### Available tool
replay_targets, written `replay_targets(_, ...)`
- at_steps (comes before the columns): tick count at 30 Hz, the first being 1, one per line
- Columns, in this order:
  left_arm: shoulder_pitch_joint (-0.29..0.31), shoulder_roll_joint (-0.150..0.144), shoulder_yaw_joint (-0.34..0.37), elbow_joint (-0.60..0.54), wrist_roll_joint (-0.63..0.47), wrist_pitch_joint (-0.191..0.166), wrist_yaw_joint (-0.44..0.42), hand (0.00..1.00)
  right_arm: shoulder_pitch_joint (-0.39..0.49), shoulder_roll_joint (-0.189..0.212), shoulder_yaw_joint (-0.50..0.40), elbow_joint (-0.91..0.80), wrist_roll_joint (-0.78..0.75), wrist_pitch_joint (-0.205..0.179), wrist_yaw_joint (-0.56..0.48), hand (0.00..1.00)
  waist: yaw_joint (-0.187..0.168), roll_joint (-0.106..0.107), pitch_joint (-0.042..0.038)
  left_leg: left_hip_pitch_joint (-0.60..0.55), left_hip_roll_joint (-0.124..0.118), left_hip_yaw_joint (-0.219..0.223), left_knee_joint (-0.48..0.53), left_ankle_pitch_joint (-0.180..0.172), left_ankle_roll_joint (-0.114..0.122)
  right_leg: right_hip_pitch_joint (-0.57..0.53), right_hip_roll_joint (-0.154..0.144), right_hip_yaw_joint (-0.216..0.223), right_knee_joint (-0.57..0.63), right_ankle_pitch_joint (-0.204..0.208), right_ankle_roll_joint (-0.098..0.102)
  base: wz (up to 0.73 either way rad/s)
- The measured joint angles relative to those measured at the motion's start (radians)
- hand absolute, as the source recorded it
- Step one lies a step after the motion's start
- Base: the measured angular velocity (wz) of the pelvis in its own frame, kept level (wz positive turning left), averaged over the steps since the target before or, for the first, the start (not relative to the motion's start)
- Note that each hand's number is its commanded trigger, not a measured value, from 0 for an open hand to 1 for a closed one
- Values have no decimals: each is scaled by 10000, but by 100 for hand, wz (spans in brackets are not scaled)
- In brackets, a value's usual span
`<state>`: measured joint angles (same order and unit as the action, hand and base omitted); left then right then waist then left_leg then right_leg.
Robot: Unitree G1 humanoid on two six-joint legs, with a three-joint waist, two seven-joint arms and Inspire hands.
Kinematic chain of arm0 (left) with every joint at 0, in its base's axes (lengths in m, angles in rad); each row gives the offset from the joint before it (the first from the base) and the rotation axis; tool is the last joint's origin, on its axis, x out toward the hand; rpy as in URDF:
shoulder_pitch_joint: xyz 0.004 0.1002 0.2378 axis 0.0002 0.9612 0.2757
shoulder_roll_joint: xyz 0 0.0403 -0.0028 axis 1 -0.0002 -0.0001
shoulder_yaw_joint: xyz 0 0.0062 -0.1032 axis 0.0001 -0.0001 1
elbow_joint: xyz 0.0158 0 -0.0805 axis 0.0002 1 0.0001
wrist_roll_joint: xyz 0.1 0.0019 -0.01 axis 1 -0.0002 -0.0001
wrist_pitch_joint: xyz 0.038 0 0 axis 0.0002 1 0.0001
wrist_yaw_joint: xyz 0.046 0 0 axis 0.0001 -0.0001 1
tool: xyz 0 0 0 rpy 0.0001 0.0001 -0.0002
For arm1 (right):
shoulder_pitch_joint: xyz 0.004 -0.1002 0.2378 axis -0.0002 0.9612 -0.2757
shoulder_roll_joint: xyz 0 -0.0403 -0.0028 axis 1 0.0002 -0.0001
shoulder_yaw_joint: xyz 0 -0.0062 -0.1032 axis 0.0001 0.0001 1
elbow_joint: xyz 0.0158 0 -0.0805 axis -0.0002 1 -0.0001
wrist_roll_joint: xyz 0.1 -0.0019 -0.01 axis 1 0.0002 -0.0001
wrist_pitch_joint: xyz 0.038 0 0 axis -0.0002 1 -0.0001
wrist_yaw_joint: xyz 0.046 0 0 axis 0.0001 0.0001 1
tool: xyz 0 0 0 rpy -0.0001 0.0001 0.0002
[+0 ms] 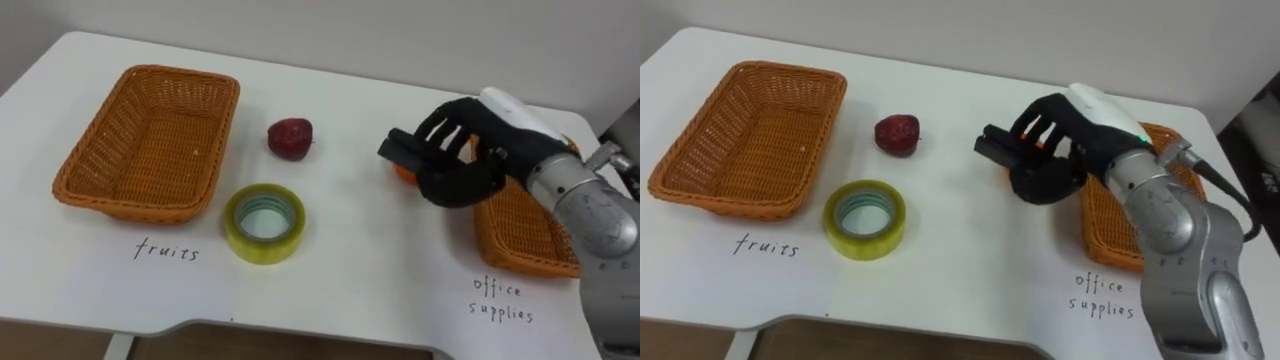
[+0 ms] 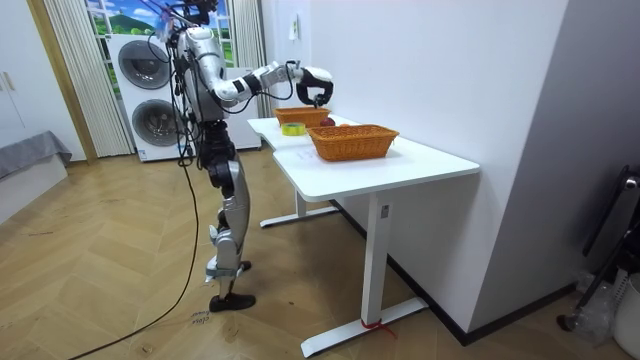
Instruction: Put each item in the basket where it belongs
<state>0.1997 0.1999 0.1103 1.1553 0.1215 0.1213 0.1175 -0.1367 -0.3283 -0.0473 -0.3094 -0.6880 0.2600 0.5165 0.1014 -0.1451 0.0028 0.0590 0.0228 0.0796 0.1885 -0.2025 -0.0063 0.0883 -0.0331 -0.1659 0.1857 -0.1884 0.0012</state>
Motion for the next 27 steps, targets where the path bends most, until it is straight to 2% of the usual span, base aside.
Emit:
replay_targets(3, 267, -14, 61, -395, 2, 17, -30, 0, -2, 0, -248, 5, 26, -17, -329, 100, -117, -38, -10, 10, 0, -11, -8, -1, 1, 1, 1, -6, 0, 0, 0, 0)
replay_targets(7, 388, -45, 128, -521, 112, 30, -32, 0, -3, -15, -650, 48, 52, -68, -744, 100, -241, -5, 22, -30, 0, -2, -37, -2, 1, -22, 0, -8, -1, 0, 0, 0)
replay_targets(13, 381, -109, 536, -568, 273, 17, -16, 0, -6, -599, -1369, 558, 328, -204, -1408, 100, -274, 28, 51, -19, 5, -1, -36, -1, -1, -27, 3, 5, 1, 0, 0, 0)
replay_targets(14, 379, -109, 537, -568, 273, 16, 0, 0, -6, -632, -1422, 696, 366, -203, -1542, 100, -316, -9, 31, -4, 5, 1, -30, -1, -1, -22, 3, 5, 3, 0, 0, 0)
replay_targets(18, 370, -113, 550, -543, 273, 20, 2, 0, -6, -633, -1442, 761, 604, -238, -1890, 100, -442, -2, 66, -23, 5, 4, -14, -1, -1, -30, 1, 3, 8, 0, 0, 0)
replay_targets(22, 311, -115, 692, -540, 273, 35, 1, 0, -13, -804, -1445, 1582, 648, -397, -2504, 100, -448, -64, 60, -23, 7, 8, -12, -3, -2, -30, 3, 7, 10, 0, 0, 0)
replay_targets(27, 321, -124, 723, -548, 272, 252, 35, 0, -13, -804, -1445, 2138, 793, -208, -2898, 100, -445, -89, 59, -37, 7, 8, -17, -3, -1, -47, 1, 3, 18, 0, 0, 0)
